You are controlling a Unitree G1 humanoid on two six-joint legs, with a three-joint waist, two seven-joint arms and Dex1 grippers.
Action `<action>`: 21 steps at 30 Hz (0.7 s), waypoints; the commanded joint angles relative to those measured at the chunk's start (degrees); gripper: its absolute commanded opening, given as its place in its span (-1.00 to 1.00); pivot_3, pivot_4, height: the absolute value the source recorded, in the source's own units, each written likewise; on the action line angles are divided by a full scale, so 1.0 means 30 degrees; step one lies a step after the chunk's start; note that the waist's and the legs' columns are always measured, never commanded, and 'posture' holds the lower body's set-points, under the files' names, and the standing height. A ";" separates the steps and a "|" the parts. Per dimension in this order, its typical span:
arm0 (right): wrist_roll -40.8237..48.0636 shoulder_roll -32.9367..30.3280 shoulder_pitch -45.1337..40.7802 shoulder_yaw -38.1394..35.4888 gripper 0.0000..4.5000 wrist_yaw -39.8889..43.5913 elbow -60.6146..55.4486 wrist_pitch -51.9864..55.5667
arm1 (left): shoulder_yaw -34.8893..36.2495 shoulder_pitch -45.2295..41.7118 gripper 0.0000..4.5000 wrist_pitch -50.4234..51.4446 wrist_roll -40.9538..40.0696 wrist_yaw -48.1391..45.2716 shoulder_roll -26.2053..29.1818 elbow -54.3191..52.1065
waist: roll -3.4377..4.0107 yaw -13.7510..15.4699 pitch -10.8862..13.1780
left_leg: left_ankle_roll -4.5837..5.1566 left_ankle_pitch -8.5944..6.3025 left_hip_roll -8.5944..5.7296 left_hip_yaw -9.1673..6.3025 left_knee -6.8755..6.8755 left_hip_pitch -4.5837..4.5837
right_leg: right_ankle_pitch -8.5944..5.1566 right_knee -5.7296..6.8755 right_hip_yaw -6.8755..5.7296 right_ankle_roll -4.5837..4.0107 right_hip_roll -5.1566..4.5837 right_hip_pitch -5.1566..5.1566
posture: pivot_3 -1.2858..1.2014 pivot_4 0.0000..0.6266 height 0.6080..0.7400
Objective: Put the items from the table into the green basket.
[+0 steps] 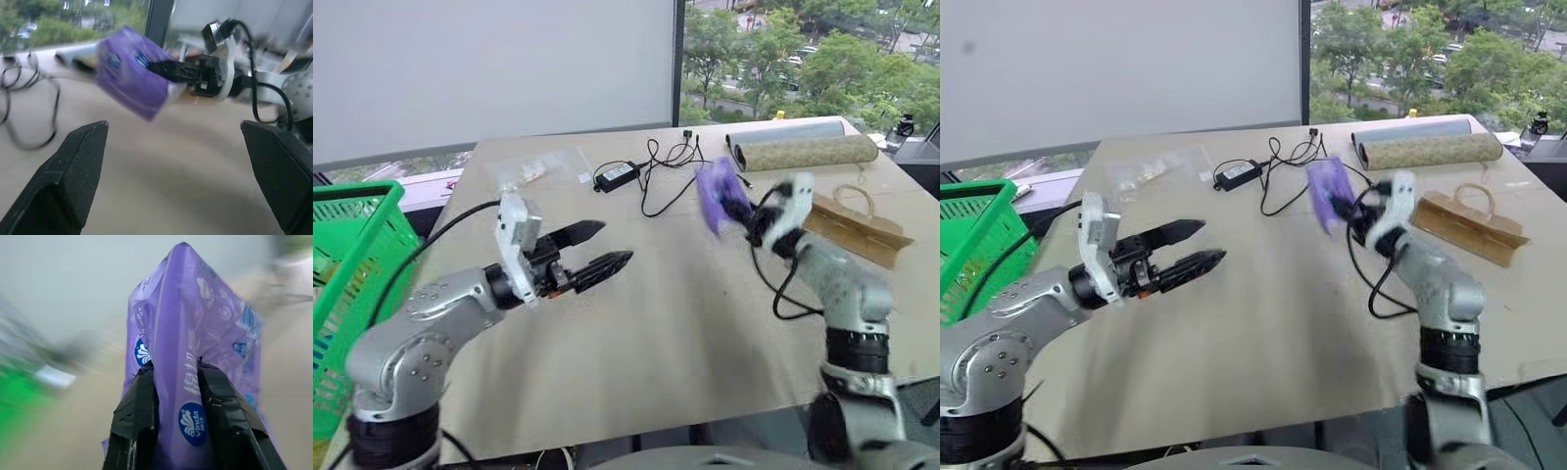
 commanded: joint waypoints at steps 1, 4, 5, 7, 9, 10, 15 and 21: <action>0.9415 0.0033 -0.0068 -0.1557 -0.81 -0.1852 -0.0801 0.1833 | 0.0373 -0.0172 1.00 0.0060 -0.3214 0.1435 -0.0644 0.0107 | -0.0017 0.0029 -0.0022 | 0.0002 -0.0002 -0.0017 -0.0036 -0.0003 -0.0011 | -0.0001 -0.0018 -0.0021 0.0000 -0.0014 0.0002 | -0.04 -1.00 1.00; 1.4393 0.0028 0.0937 -0.0676 -0.81 -0.3477 -0.0511 0.1523 | 0.0191 -0.0634 1.00 -0.0531 -0.5453 0.2519 -0.1544 0.0226 | -0.0016 -0.0027 -0.0021 | 0.0006 -0.0003 -0.0059 -0.0015 -0.0001 -0.0029 | 0.0000 -0.0047 0.0007 0.0010 -0.0054 0.0007 | -0.04 -1.00 1.00; 1.5515 -0.0061 0.1405 -0.0154 -0.81 -0.3646 -0.0692 0.1445 | 0.0164 -0.0878 1.00 -0.0819 -0.6140 0.2980 -0.1908 0.0333 | -0.0012 -0.0050 -0.0019 | 0.0008 -0.0003 -0.0066 -0.0001 0.0019 -0.0028 | -0.0001 -0.0041 0.0011 0.0012 -0.0061 0.0011 | -0.04 -1.00 1.00; 1.7385 -0.0147 0.1984 0.0785 -0.81 -0.3705 -0.1182 0.1060 | 0.0022 -0.1279 1.00 -0.1312 -0.7554 0.3848 -0.2522 0.0519 | 0.0002 -0.0072 -0.0015 | 0.0012 -0.0001 -0.0066 0.0027 0.0021 -0.0011 | 0.0001 -0.0023 0.0032 0.0016 -0.0044 0.0013 | -0.03 -1.00 1.00; 1.8569 -0.0222 0.2428 0.1797 -0.81 -0.4112 -0.1612 0.0600 | -0.0773 -0.1207 1.00 -0.1341 -0.8195 0.4016 -0.2897 0.0196 | 0.0044 -0.0236 -0.0037 | 0.0013 0.0000 -0.0056 0.0044 0.0025 0.0007 | 0.0000 -0.0008 0.0046 0.0017 -0.0007 0.0021 | -0.04 -1.00 1.00; 1.8830 -0.0248 0.2628 0.2281 -0.81 -0.4327 -0.1778 0.0328 | -0.1217 -0.1066 1.00 -0.1309 -0.8235 0.3834 -0.2958 -0.0044 | 0.0071 -0.0385 -0.0049 | 0.0013 0.0000 -0.0051 0.0052 0.0024 0.0017 | -0.0001 -0.0003 0.0054 0.0017 0.0013 0.0025 | -0.04 -1.00 1.00; 1.9267 -0.0136 0.2943 0.3722 -0.81 -0.4140 -0.2550 -0.0671 | -0.2931 -0.1018 1.00 -0.1162 -0.7711 0.3689 -0.2954 0.0415 | 0.0085 -0.0612 -0.0056 | 0.0013 0.0000 -0.0051 0.0062 0.0025 0.0020 | -0.0004 -0.0009 0.0087 0.0021 0.0126 0.0036 | -0.05 -1.00 1.00; 1.9108 -0.0841 0.3268 0.4708 -0.81 -0.4085 -0.2859 -0.1421 | -0.3587 -0.1565 0.77 -0.1381 -0.7384 0.3105 -0.2872 0.1156 | 0.0090 -0.0611 -0.0052 | 0.0013 0.0000 -0.0051 0.0054 0.0024 0.0017 | -0.0006 -0.0020 0.0081 0.0022 0.0142 0.0035 | -0.06 -1.00 1.00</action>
